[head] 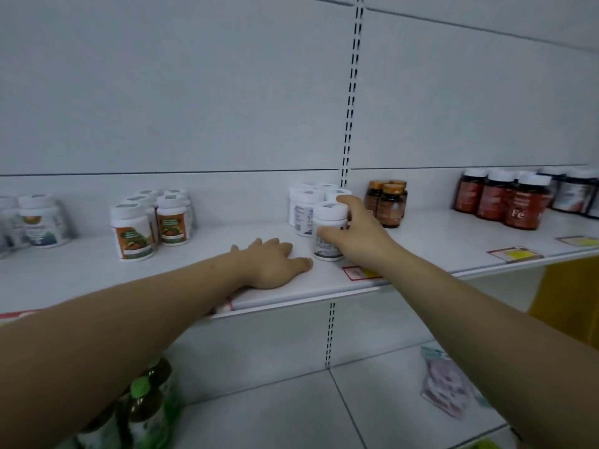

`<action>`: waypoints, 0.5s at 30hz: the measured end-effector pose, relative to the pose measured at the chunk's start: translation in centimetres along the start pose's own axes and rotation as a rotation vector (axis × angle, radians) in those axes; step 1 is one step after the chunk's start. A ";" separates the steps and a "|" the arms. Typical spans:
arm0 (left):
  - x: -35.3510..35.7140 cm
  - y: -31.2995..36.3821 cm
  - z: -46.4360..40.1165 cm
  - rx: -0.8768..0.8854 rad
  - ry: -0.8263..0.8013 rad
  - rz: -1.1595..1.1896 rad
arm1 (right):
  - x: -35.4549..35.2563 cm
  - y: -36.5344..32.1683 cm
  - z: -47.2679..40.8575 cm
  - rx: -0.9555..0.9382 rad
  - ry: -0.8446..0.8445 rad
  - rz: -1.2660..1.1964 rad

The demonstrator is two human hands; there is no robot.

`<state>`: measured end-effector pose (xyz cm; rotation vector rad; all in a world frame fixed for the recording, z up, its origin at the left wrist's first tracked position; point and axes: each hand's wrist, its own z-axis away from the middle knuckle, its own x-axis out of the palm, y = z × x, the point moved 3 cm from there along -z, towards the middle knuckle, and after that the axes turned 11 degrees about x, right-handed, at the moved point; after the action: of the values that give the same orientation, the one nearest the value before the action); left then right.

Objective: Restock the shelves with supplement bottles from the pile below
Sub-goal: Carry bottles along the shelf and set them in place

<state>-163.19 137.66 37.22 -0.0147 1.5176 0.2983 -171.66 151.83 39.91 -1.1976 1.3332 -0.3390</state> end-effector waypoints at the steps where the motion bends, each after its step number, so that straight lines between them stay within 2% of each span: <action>1: 0.1 0.0 -0.1 -0.010 -0.023 -0.026 | 0.0 0.0 -0.4 -0.021 -0.005 0.021; 11: 0.1 0.5 0.2 -0.015 -0.009 -0.061 | 0.4 0.3 -3.6 -0.050 -0.029 0.160; 15: -0.4 0.3 0.2 0.020 0.007 0.034 | 0.8 0.2 -3.9 -0.024 -0.039 0.208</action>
<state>-163.07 137.95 37.67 0.0262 1.5286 0.3109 -174.89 149.41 40.12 -1.0681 1.4165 -0.1501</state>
